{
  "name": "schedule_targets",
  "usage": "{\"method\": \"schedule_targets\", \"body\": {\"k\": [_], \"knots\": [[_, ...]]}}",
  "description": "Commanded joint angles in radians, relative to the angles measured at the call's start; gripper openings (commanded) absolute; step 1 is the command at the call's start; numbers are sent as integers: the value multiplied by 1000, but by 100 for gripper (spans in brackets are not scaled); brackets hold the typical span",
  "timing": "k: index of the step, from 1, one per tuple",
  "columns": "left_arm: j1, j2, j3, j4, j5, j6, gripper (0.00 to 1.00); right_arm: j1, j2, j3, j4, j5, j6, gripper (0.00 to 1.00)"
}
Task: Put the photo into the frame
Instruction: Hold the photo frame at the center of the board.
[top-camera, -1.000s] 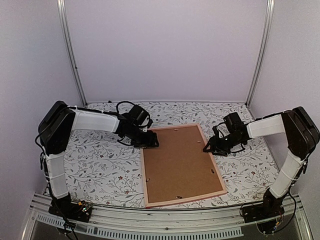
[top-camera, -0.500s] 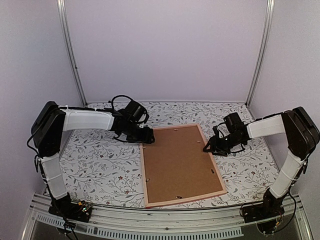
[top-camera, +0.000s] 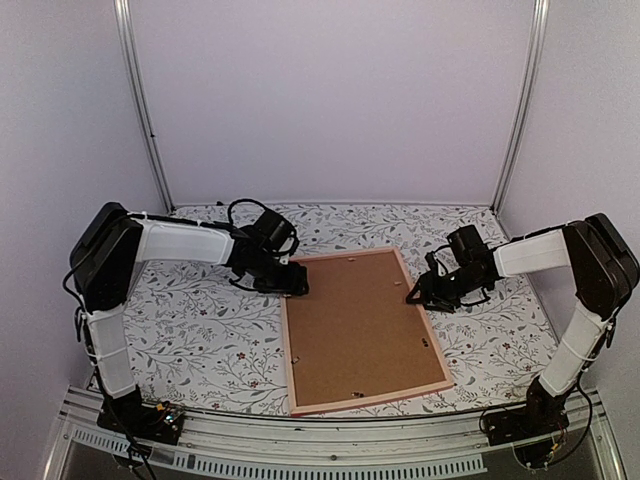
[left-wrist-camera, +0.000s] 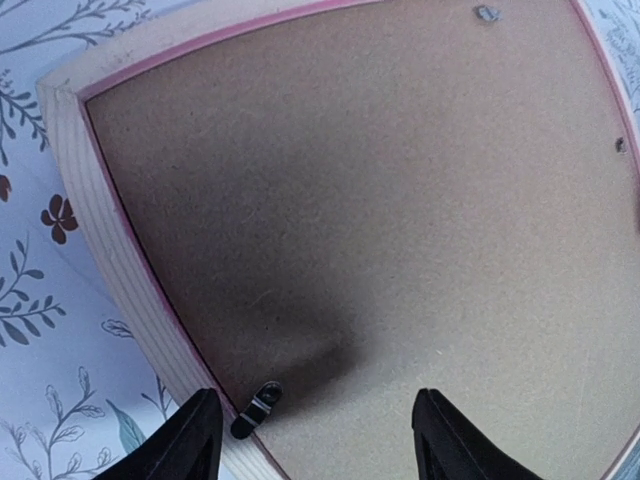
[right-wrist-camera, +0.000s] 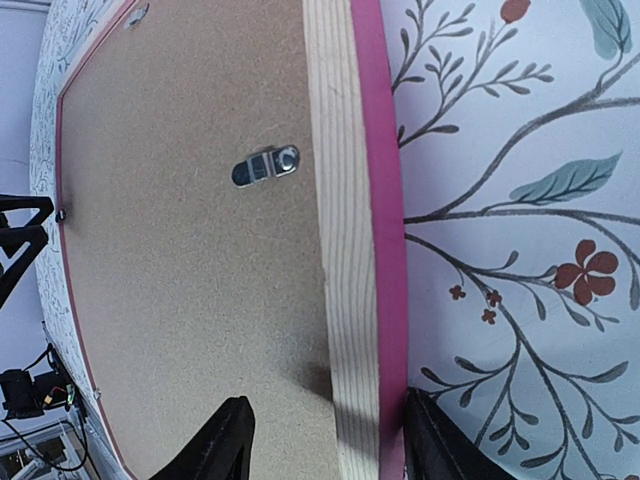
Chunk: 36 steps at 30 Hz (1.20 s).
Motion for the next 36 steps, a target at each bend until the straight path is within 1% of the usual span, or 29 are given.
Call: {"method": "schedule_targets", "body": {"k": [1,11,16,21,25,36], "knots": [[-5,30,-22,12,2,14,68,16,28,-21,-19,-20,7,54],[-28,0,-102,40,19,-25,68,16,30,-28,-13,-18,24,53],[-38,-28,-155,82,40,-60,67,17,27,-42,-10,6,47,49],[-42,-32,-162,86,38,-59,67,20,23,-54,-16,46,70,39],[-42,-30,-158,83,38,-56,67,29,14,-55,-38,101,73,33],[-50,-39,-179,84,54,-71,67,40,-1,-86,-39,172,94,9]]}}
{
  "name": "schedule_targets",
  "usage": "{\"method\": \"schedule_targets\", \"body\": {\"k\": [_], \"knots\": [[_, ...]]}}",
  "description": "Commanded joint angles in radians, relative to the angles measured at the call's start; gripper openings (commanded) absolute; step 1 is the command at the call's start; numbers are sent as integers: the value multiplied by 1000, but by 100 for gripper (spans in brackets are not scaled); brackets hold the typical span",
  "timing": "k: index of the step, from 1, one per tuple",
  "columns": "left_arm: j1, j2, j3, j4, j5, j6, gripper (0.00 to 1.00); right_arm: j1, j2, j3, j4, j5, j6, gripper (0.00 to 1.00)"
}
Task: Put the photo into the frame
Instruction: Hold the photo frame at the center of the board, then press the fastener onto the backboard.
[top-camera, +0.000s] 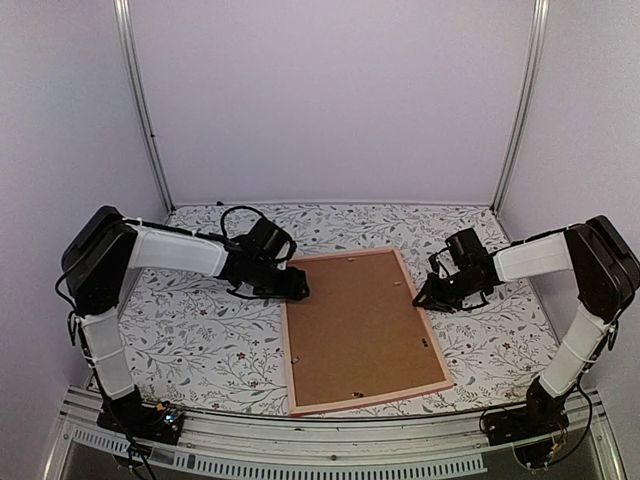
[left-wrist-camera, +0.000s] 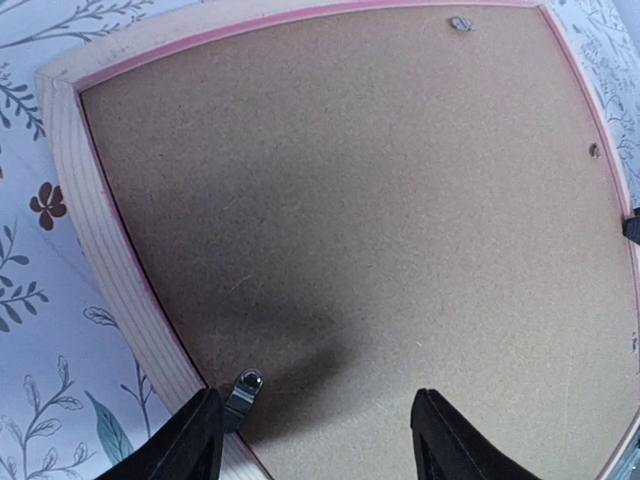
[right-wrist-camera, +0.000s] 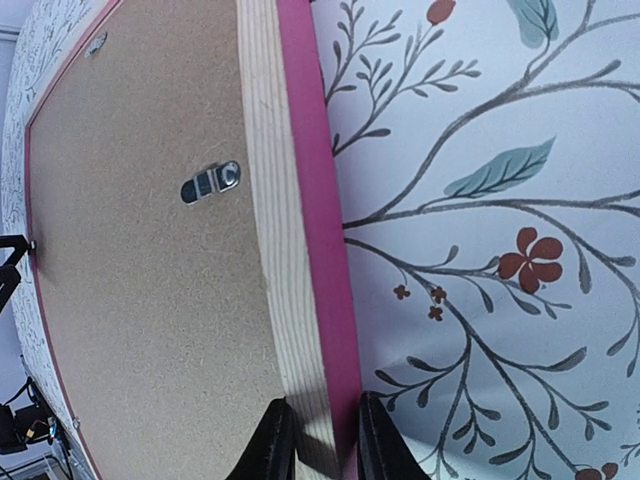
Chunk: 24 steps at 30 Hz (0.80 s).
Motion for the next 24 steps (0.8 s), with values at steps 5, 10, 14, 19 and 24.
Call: {"method": "schedule_targets", "body": {"k": [5,10,14,19,24], "knots": [[-45,-13,-68,-65,63,-43,67,16,4,-70,-41,55,64,1],[-59,-27,-76,-62,80,-55,67,18,4,-80,-24,50,80,0],[-63,-44,-74,-55,92,-55,66,18,5,-85,-18,44,84,0],[-68,-115,-79,-52,62,-47,66,19,5,-94,-4,35,87,0],[-83,-202,-106,-63,53,-37,67,18,-1,-95,1,31,88,0]]}}
